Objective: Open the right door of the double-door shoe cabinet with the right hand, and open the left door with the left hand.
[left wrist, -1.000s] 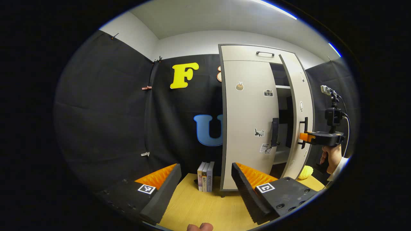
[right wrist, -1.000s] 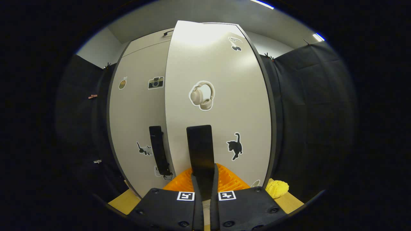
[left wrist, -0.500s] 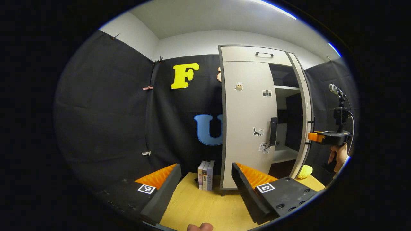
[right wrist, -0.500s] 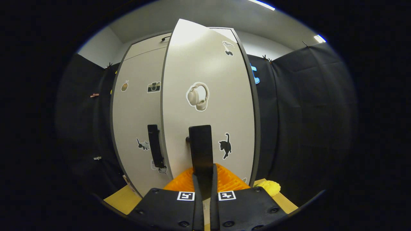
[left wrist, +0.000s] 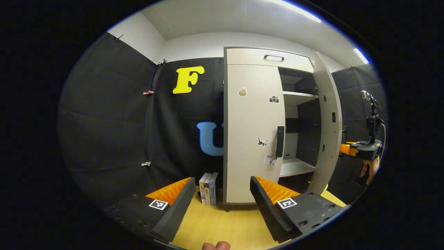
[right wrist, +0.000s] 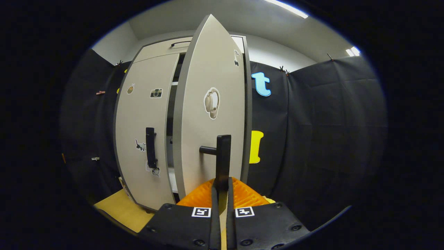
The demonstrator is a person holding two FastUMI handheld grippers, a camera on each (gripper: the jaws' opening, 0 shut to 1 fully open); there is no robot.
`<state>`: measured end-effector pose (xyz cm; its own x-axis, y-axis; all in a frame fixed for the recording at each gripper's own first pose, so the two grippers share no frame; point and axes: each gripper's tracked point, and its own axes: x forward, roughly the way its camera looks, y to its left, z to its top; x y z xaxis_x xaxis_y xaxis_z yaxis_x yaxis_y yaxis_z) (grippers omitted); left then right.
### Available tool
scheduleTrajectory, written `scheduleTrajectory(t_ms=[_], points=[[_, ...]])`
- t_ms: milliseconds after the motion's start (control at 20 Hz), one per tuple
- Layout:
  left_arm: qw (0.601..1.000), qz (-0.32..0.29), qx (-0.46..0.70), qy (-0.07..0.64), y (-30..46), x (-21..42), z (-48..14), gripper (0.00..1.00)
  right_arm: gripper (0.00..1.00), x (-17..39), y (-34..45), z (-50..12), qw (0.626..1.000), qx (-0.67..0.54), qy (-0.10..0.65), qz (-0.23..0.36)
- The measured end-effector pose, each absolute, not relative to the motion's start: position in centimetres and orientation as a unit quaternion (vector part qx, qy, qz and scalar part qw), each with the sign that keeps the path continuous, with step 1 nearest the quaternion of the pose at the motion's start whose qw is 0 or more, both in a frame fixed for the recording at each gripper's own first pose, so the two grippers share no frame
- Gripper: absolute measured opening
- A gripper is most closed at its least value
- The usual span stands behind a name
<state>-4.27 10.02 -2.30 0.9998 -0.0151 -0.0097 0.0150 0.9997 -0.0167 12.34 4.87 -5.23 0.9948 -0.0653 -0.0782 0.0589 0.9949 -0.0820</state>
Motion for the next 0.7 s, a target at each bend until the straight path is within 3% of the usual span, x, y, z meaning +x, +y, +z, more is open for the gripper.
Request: scheduleTrajectory(t_ms=[400,700], points=[[0.999,-0.025,-0.015,0.012,5.0,-3.5,-2.2,0.98,0.08,11.3,-3.0,-4.1,0.997,-0.051,0.035,-0.055],[0.999,-0.026,-0.009,0.017,1.8,-3.0,-1.6,0.98,0.07,11.7,-4.8,-3.9,0.999,-0.024,0.047,-0.01]])
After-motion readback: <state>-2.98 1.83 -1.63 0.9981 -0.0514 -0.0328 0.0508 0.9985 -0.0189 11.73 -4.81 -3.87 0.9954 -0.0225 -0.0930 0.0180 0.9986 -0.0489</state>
